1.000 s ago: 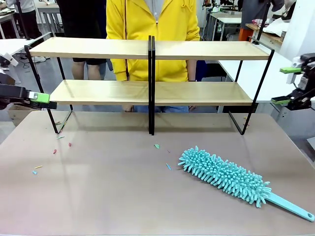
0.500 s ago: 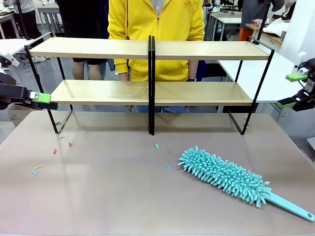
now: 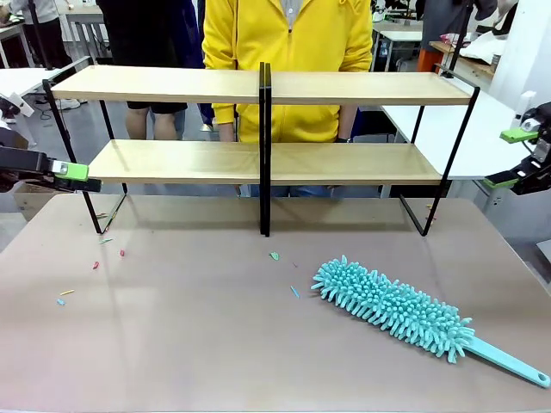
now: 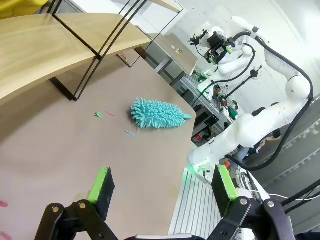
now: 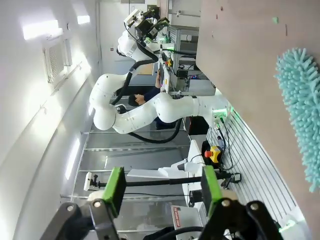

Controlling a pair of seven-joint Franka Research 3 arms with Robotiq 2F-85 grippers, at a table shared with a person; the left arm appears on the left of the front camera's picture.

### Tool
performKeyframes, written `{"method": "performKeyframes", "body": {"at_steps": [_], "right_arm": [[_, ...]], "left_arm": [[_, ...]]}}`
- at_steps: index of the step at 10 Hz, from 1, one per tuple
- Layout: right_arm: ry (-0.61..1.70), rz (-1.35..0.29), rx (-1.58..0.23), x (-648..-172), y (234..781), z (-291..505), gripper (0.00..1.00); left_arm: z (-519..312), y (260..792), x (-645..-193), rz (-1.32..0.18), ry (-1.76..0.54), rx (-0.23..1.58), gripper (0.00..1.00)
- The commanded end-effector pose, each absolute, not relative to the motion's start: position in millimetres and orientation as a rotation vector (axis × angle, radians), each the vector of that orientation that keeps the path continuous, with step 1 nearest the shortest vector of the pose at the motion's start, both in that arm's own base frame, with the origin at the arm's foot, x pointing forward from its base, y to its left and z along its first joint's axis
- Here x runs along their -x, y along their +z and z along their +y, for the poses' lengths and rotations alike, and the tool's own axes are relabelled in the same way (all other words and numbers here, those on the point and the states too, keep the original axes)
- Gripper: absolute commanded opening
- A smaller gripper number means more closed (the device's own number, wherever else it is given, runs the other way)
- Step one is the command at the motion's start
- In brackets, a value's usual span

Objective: Clean the shelves.
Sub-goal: Place the Duster on the table.

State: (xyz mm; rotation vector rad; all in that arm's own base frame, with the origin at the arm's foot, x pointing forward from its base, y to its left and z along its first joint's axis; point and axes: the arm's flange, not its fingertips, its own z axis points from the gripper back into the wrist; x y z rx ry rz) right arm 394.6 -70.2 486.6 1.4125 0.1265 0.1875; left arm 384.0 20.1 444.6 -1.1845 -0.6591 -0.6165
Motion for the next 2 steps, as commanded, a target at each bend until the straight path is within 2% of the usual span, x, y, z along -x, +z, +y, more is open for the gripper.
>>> {"method": "performKeyframes", "body": {"at_steps": [1, 2], "right_arm": [[0.205, 0.125, -1.41, -393.3, 487.3, -71.4, 0.75], [0.205, 0.125, -1.41, -393.3, 487.3, -71.4, 0.75]], "left_arm": [[20.2, 444.3, -384.4, -0.671, -0.629, 1.183, 1.0], [20.2, 444.3, -384.4, -0.671, -0.629, 1.183, 1.0]]}}
